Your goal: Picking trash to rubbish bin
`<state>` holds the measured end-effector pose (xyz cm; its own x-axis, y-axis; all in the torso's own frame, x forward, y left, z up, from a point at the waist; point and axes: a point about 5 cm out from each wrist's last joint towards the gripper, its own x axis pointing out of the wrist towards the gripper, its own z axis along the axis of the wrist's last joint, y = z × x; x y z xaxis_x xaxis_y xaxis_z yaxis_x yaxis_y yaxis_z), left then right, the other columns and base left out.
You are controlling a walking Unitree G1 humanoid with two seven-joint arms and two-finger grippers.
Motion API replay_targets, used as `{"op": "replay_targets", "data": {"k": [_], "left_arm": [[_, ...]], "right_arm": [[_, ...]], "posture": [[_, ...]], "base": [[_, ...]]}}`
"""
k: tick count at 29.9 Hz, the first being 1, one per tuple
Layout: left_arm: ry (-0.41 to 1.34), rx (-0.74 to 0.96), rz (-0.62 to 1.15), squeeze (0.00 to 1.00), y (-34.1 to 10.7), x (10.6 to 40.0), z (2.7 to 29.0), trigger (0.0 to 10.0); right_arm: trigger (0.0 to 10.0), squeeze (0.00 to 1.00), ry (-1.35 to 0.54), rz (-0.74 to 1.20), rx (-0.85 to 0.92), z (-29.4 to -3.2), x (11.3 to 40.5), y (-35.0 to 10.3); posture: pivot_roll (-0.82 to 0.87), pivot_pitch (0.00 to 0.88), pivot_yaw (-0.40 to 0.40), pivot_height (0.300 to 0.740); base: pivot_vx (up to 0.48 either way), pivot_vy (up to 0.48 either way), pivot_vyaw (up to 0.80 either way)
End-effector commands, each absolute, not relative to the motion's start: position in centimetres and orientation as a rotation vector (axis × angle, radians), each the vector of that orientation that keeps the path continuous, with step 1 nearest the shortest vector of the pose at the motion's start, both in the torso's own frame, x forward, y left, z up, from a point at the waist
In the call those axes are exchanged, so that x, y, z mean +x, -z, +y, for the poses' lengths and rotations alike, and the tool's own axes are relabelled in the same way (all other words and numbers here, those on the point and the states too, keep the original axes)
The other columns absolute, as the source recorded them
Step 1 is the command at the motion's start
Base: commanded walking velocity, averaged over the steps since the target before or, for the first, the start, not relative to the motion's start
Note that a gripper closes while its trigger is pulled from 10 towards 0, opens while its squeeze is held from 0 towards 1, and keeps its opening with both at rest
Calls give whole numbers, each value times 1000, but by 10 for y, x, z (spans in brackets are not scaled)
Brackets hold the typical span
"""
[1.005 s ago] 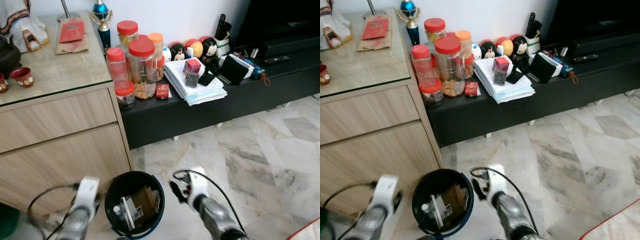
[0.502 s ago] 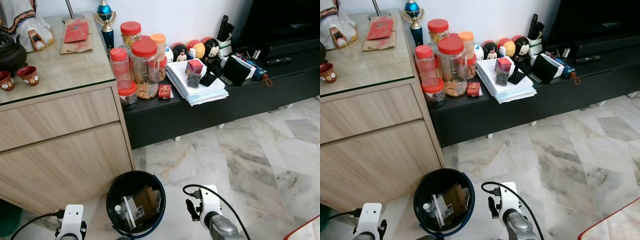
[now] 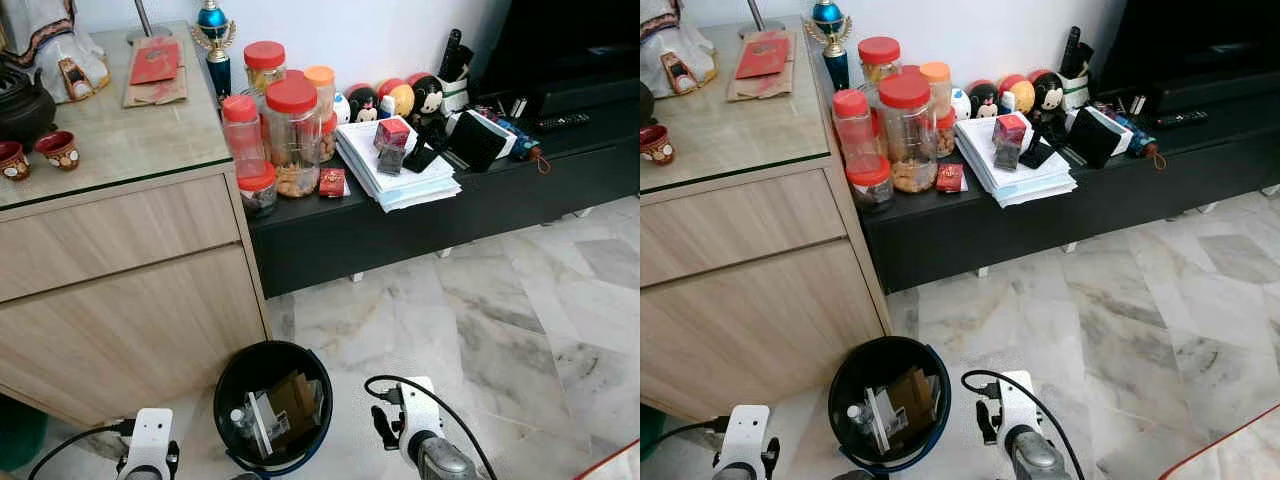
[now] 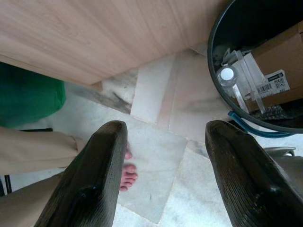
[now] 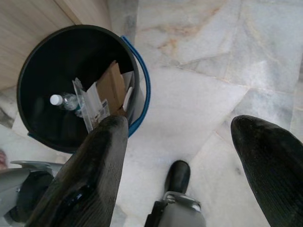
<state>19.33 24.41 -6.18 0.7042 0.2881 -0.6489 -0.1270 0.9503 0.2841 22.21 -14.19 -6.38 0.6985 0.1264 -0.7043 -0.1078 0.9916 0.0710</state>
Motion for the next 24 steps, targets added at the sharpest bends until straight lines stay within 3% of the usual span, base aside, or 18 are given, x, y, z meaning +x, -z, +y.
{"op": "replay_targets", "data": {"k": [1, 24], "left_arm": [[-240, 229, 782, 0, 66, 185, 244, 10000], [-259, 200, 761, 0, 63, 196, 238, 10000]], "right_arm": [[10000, 0, -117, 817, 31, -143, 214, 69], [10000, 0, -95, 795, 19, -150, 219, 65]], "posture": [[117, 152, -18, 740], [115, 124, -46, 740]], "base": [[-266, 0, 0], [-276, 0, 0]]}}
